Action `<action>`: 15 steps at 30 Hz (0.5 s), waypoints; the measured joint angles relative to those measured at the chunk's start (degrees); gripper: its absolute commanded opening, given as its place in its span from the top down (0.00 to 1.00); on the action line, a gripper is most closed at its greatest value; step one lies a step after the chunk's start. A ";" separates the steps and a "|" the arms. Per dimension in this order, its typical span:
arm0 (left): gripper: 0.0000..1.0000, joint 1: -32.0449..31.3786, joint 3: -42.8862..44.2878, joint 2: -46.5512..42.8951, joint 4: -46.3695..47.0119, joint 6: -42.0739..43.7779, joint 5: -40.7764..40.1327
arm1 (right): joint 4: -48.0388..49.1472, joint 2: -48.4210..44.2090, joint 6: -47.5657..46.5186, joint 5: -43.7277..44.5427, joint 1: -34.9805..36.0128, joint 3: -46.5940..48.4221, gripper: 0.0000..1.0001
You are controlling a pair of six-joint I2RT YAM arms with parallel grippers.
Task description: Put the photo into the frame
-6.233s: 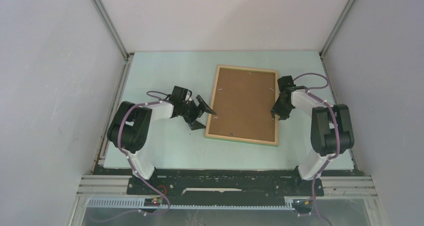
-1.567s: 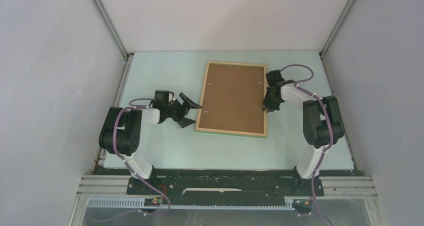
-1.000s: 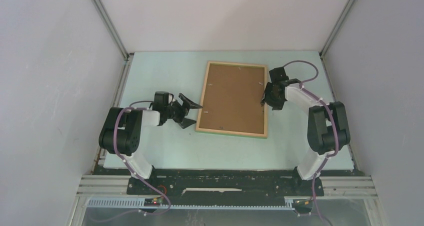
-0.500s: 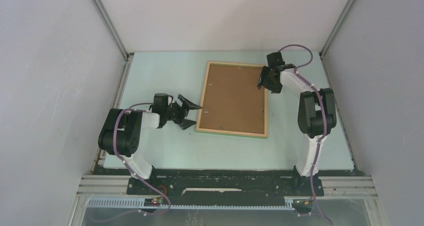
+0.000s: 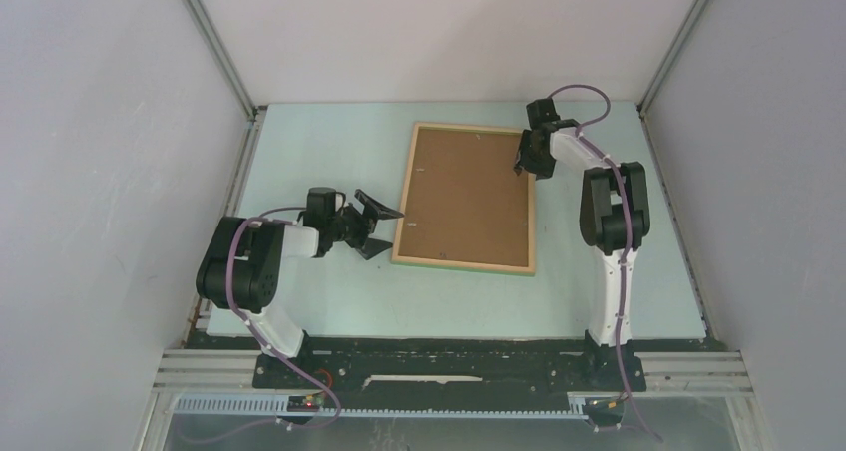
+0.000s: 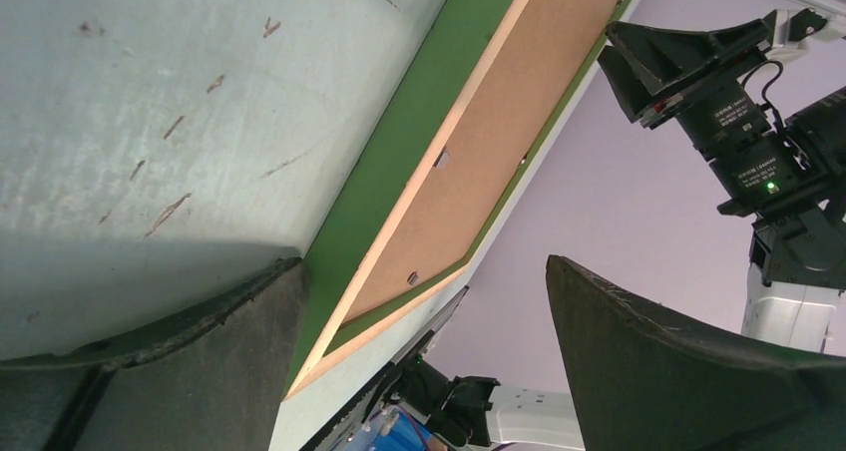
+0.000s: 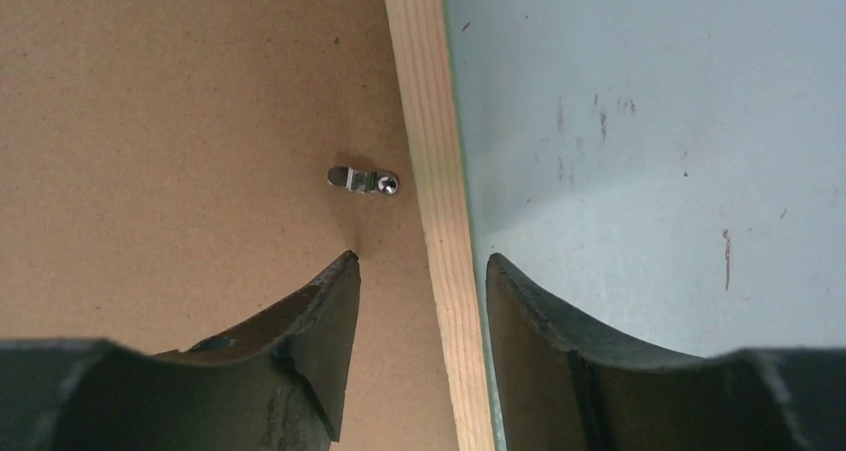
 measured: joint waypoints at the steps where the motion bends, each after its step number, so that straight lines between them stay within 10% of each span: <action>1: 0.00 0.00 -0.04 0.00 0.04 -0.04 0.00 | -0.07 0.22 -0.02 -0.22 -0.15 0.09 0.46; 15: 0.00 -0.02 -0.57 0.00 1.11 -0.68 -0.02 | -2.69 7.13 -0.17 -2.89 -1.88 10.45 0.47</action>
